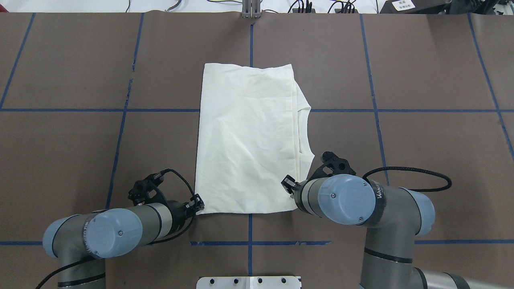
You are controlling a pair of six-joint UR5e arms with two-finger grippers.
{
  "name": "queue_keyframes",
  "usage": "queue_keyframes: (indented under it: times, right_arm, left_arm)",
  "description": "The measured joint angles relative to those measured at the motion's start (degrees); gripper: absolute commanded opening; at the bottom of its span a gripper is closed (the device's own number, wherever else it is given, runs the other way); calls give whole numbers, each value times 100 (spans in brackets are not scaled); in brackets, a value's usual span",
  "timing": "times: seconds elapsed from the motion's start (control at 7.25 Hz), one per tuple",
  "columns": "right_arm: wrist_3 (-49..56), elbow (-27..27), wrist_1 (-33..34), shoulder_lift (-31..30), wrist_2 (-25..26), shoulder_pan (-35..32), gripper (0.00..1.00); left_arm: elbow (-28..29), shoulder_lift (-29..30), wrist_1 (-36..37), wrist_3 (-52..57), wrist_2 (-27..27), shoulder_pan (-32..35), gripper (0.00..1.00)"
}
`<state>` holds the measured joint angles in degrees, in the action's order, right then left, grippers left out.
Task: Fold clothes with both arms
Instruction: 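Move the left gripper to the other near corner of the shirt, then lift the near edge with both grippers and fold it over the far edge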
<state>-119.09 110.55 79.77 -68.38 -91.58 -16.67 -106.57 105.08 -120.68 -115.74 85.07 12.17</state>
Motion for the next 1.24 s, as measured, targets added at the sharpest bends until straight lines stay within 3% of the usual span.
queue_keyframes:
  times: [0.55, 0.83, 0.97, 1.24]
  right_arm:
    - [-6, 70, -3, -16, -3, -2, 0]
    - [-127, 563, 8, -310, 30, 78, 0]
    - [-259, 1079, 14, -635, 39, 141, 0]
    - [-301, 1721, 10, -890, -34, -129, 0]
  left_arm:
    - [-381, 0, 101, -12, 26, -9, 0]
    - [-1455, -10, 788, -238, 152, -77, 0]
    - [-2034, 14, 1118, -408, 224, -171, 0]
    - [-2666, 171, 1671, -371, 457, -54, 0]
